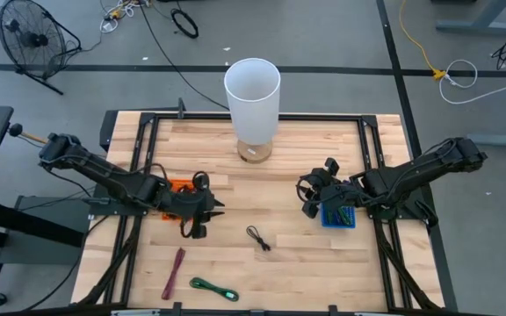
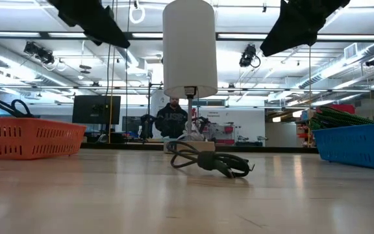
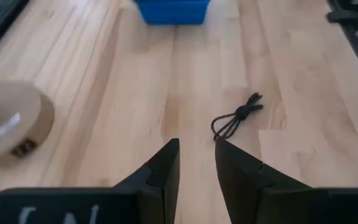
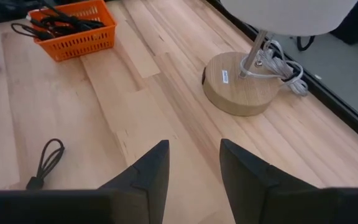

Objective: Pick & Place USB Port
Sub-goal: Put the black charger cable into the orange bin

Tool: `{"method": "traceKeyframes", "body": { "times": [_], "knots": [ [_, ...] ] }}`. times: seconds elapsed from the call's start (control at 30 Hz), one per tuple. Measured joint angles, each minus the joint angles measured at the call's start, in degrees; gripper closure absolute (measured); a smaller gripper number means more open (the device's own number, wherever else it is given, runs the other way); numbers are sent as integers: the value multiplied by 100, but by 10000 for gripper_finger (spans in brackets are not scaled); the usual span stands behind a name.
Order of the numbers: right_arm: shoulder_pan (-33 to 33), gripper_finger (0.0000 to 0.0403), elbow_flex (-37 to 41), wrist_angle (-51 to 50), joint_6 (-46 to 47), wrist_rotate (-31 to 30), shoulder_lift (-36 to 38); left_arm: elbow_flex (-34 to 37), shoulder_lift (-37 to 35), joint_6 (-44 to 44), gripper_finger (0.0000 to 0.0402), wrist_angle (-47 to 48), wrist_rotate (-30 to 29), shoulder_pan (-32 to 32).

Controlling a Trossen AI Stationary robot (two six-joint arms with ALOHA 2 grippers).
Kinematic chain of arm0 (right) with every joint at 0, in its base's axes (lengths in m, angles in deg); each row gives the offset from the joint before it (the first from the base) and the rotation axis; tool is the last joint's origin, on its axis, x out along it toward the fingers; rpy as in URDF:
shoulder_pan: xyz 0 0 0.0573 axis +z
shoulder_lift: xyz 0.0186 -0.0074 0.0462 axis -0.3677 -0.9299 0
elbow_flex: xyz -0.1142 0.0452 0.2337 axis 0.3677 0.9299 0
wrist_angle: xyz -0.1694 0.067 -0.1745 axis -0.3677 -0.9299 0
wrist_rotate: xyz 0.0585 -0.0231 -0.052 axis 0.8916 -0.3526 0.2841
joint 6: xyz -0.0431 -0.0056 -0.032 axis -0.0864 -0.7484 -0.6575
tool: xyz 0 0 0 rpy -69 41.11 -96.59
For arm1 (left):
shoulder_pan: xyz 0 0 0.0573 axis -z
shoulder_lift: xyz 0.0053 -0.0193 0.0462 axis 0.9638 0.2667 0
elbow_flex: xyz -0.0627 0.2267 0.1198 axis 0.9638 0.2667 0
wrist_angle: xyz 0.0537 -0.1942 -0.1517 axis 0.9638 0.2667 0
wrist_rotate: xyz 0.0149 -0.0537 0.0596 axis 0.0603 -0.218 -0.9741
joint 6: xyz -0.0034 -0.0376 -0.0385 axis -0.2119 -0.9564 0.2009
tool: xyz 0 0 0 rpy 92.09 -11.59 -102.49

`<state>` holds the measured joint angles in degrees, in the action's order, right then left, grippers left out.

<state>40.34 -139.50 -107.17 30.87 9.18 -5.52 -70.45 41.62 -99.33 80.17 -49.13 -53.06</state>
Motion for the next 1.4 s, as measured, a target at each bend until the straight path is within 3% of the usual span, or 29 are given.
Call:
{"method": "traceKeyframes", "body": {
  "times": [0.23, 0.5, 0.63, 0.77, 1.1, 1.4],
  "knots": [
    [0, 262, -2, 190, 2, 1, 0, -53, 38, 683, 293, -124, 630, -379],
    [0, 262, -8, 305, 1, -19, -2, -61, 723, 1519, 293, -971, 1372, -564],
    [0, 262, -9, 334, -2, -19, -2, -78, 1160, 1555, 293, -1321, 1436, -602],
    [0, 262, -9, 361, -17, -19, -2, -445, 1723, 1673, 285, -1337, 1480, -684],
    [0, 262, -9, 442, -21, -60, 0, -1565, 3174, 2625, 234, -1142, 2293, -754],
    [1, 262, -9, 398, -22, -56, -2, -1758, 3531, 3169, 240, -1203, 2743, -756]
  ]
}}
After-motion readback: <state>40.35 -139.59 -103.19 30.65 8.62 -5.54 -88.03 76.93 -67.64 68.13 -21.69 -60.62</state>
